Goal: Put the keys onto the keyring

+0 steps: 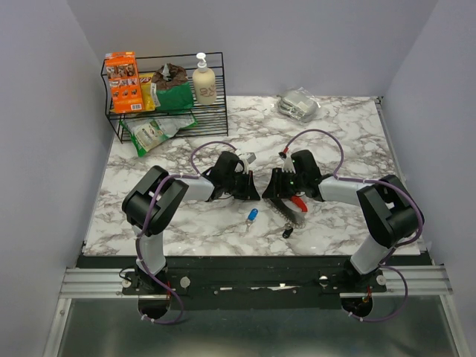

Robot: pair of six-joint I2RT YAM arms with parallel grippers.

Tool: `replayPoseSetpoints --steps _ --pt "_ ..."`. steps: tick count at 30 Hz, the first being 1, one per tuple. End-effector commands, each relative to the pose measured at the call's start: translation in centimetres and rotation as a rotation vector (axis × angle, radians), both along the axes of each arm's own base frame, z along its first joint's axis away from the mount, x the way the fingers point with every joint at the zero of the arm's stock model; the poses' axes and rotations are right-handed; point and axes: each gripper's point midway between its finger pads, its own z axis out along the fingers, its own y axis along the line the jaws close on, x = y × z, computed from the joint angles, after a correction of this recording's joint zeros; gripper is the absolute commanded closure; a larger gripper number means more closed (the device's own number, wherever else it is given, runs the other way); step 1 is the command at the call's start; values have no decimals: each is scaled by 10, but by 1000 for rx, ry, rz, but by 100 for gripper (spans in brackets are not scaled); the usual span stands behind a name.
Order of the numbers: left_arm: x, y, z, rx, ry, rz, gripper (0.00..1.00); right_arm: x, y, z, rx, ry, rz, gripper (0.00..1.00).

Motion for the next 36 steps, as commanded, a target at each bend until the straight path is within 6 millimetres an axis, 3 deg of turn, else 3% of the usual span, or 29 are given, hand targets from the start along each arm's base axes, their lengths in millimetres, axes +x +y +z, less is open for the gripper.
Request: replayPoseSetpoints --steps 1,21,25,36 --pt "-2 2 -2 19 -8 6 89 -5 -9 -9 -57 23 3 54" --pt "-3 1 1 23 -14 -1 89 -12 -24 -35 -216 105 -15 58" --pt "-4 2 1 23 -11 -1 89 -12 -25 -35 -230 105 -17 67" --pt "-3 1 2 25 -16 -3 89 -8 -26 -21 -229 72 -16 76"
